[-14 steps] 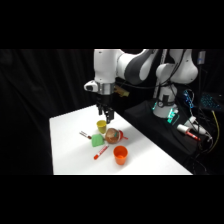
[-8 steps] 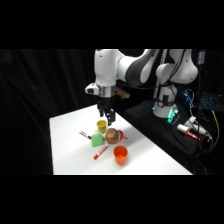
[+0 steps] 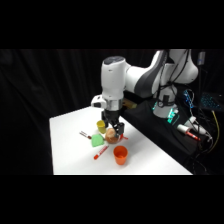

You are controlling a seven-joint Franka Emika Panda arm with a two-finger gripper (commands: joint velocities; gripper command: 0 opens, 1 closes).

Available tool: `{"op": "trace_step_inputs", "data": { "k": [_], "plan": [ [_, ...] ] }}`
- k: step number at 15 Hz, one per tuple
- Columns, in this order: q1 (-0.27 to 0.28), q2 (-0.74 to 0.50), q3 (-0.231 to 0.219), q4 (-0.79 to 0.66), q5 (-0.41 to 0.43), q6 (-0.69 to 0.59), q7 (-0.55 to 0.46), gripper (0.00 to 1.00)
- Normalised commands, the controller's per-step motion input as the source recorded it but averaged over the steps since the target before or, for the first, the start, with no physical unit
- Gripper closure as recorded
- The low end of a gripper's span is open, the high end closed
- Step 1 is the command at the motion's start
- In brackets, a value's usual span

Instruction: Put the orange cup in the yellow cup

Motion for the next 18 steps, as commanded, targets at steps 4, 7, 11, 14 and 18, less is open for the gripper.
{"op": "trace_step_inputs", "data": {
  "k": [4, 7, 11, 14, 18],
  "plan": [
    [0.083, 0.17, 0.043, 0.13, 0.056, 0.13, 0.0, 0.0],
    [0.053, 0.18, 0.032, 0.13, 0.08, 0.14, -0.02, 0.0],
    [0.032, 0.19, 0.038, 0.12, 0.127, 0.16, -0.07, 0.0],
    [0.035, 0.19, 0.031, 0.11, 0.125, 0.18, -0.08, 0.0],
    [0.024, 0.14, 0.024, 0.07, 0.135, 0.17, -0.1, 0.0]
  ]
}}
